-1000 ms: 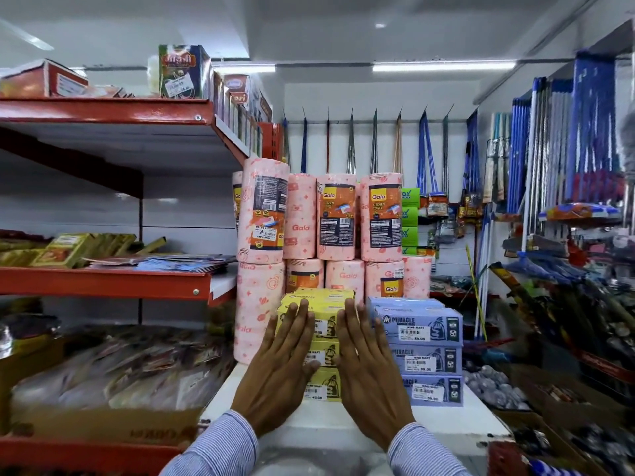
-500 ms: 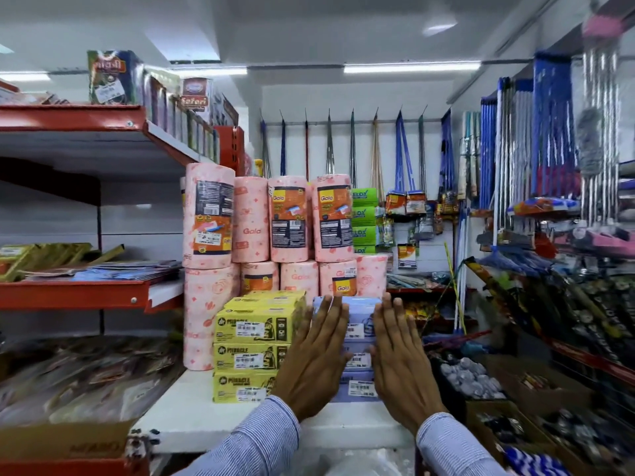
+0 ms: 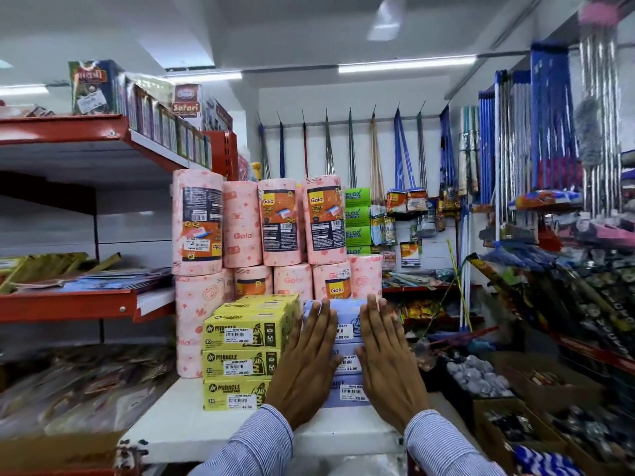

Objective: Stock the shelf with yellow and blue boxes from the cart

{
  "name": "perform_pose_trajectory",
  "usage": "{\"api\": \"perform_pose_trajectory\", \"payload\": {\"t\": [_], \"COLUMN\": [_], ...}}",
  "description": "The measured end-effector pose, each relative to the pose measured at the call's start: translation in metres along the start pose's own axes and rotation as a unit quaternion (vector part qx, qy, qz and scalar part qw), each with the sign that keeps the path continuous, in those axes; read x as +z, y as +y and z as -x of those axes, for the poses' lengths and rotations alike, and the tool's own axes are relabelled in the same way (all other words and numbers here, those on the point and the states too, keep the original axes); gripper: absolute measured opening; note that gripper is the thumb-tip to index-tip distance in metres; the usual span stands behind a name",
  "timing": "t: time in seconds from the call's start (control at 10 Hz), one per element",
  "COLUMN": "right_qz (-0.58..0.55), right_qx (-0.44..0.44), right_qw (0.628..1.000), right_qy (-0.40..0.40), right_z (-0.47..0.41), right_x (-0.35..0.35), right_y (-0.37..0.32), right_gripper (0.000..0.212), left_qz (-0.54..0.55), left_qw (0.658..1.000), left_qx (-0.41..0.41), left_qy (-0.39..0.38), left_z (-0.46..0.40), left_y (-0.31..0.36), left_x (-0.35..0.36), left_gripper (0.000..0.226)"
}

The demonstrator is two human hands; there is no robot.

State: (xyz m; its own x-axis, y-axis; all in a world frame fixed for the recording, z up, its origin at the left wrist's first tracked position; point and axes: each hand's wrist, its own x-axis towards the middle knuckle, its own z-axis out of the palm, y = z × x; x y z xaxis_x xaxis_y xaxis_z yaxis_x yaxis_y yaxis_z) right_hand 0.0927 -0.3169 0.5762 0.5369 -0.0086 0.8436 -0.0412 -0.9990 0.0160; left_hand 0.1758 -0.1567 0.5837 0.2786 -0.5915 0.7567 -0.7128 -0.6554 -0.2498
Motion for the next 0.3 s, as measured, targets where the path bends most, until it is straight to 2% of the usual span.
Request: {"api": "perform_pose_trajectory", "payload": {"t": [0.3], "right_qz": [0.004], "right_qx": [0.001], "right_qw": [1.0], "right_qy": [0.006], "right_z": [0.003], "right_x": [-0.019], "right_y": [-0.01], "right_gripper": [0.064], "left_qz": [0.039], "left_qw": [0.999], "left_qx": [0.007], "left_qy": [0.026], "left_z": [0.007], "left_y": [-0.003], "left_x": [-0.014], "left_gripper": [0.066]}}
